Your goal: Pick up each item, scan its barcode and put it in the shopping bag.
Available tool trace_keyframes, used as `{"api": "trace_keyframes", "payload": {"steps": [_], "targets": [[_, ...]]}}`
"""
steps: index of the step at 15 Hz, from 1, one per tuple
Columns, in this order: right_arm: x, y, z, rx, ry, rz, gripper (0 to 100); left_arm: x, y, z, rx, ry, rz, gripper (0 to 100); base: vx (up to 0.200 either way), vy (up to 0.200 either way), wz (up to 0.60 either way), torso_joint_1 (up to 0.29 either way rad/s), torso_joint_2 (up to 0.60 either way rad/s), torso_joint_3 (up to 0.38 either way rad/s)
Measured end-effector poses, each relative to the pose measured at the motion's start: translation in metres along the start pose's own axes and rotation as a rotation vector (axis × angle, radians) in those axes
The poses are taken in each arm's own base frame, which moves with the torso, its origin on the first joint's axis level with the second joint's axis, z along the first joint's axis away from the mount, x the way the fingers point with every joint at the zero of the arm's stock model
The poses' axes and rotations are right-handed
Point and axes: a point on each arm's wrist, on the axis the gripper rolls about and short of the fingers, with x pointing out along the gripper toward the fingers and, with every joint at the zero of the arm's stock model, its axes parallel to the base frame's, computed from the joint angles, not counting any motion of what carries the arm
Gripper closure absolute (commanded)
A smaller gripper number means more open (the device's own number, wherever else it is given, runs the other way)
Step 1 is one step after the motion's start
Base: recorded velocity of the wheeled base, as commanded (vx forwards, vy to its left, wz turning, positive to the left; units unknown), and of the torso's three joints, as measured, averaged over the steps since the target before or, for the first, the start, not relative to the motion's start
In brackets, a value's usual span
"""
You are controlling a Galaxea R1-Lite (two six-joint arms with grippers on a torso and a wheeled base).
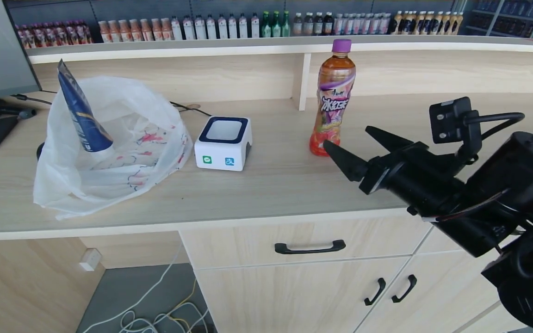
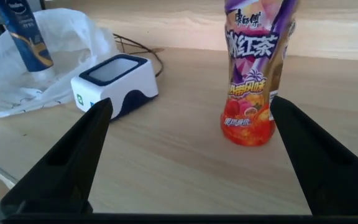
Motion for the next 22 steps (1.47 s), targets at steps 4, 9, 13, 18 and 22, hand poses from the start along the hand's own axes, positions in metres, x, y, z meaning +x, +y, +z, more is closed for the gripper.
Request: {"api": "trace_keyframes", "payload": {"steps": [4, 9, 13, 18, 22], "targets": [[0.025, -0.019, 0.007, -0.031, -0.008, -0.077, 0, 0.0, 0.0, 0.0, 0.0, 0.0, 0.0, 100, 0.0, 0.0, 0.0, 0.0, 0.0, 0.0], [0.052, -0.031, 0.005, -0.137, -0.003, -0.101, 0, 0.0, 0.0, 0.0, 0.0, 0.0, 0.0, 100, 0.0, 0.0, 0.0, 0.0, 0.0, 0.0], [0.077, -0.041, 0.0, -0.145, -0.037, -0.12, 0, 0.0, 0.0, 0.0, 0.0, 0.0, 0.0, 100, 0.0, 0.0, 0.0, 0.0, 0.0, 0.0], [0.097, -0.055, -0.007, -0.148, 0.014, -0.145, 0, 0.0, 0.0, 0.0, 0.0, 0.0, 0.0, 100, 0.0, 0.0, 0.0, 0.0, 0.0, 0.0], [0.11, -0.055, -0.005, -0.145, 0.023, -0.14, 0, 0.0, 0.0, 0.0, 0.0, 0.0, 0.0, 100, 0.0, 0.0, 0.0, 0.0, 0.0, 0.0]]}}
